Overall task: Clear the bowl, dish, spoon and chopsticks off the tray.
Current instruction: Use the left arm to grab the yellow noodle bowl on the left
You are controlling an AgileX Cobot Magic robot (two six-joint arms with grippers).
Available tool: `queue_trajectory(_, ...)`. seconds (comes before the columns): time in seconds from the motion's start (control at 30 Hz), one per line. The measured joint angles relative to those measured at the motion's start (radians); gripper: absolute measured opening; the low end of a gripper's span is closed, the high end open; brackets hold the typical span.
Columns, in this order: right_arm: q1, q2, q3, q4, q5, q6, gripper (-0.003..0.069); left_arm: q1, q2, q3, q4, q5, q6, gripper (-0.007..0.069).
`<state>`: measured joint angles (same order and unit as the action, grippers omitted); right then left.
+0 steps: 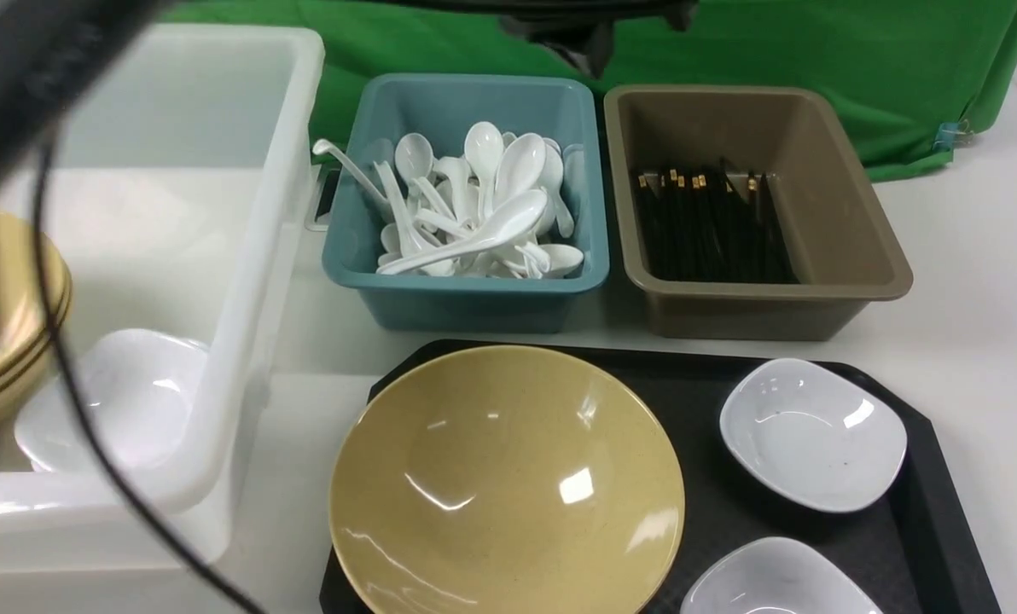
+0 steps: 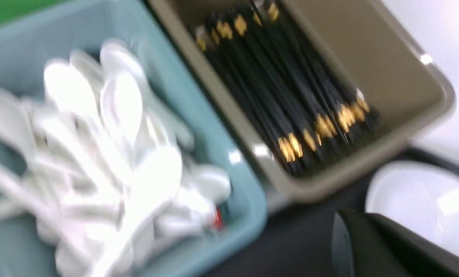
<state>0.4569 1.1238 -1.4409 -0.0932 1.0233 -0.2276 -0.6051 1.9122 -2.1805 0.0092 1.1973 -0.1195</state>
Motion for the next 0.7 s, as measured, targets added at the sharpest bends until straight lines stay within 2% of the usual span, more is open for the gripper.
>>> queue_trajectory(0.17, 0.000, -0.017, 0.000, 0.093, 0.002, -0.041, 0.0018, -0.003, -0.219, 0.438, -0.017, 0.011, -0.059, -0.0018)
queue_trajectory(0.3, 0.000, -0.025, 0.001, 0.231, 0.033, -0.136, 0.0018, -0.003, -0.340, 0.722, -0.016, 0.013, -0.116, -0.0018)
queue_trajectory(0.4, 0.000, -0.028, 0.033, 0.373, 0.042, -0.252, 0.0018, -0.003, -0.385, 0.891, -0.001, -0.059, -0.146, -0.0006)
queue_trajectory(0.47, 0.000, -0.028, 0.080, 0.478, 0.044, -0.336, 0.0018, -0.003, -0.384, 0.931, 0.010, -0.131, -0.147, 0.0030)
queue_trajectory(0.6, 0.000, -0.027, 0.148, 0.545, 0.043, -0.397, 0.0018, -0.003, -0.361, 0.935, 0.055, -0.219, -0.153, 0.0122)
queue_trajectory(0.7, 0.000, -0.027, 0.199, 0.563, 0.043, -0.422, 0.0018, -0.003, -0.304, 0.935, 0.166, -0.272, -0.178, 0.0286)
